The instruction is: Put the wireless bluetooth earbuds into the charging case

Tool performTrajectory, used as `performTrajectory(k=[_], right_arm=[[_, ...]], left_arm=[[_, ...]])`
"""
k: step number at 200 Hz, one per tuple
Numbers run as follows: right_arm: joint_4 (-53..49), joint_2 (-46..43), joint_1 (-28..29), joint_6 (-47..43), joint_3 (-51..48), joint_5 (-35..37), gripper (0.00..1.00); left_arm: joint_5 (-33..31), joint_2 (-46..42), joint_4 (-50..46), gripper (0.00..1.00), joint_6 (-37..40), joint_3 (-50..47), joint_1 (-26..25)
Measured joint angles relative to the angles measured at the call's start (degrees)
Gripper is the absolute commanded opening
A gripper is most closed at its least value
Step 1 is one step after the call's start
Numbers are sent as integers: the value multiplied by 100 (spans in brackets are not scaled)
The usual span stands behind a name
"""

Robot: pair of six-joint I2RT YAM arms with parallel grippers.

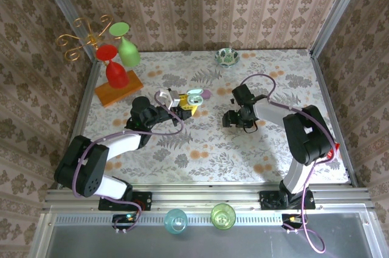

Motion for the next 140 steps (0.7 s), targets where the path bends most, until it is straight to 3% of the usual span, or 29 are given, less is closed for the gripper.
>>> performTrajectory(k=[140], right_arm=[[42, -1440, 24, 459, -1467, -492, 66]], left_arm=[[2, 9, -11, 26, -4, 2, 0]])
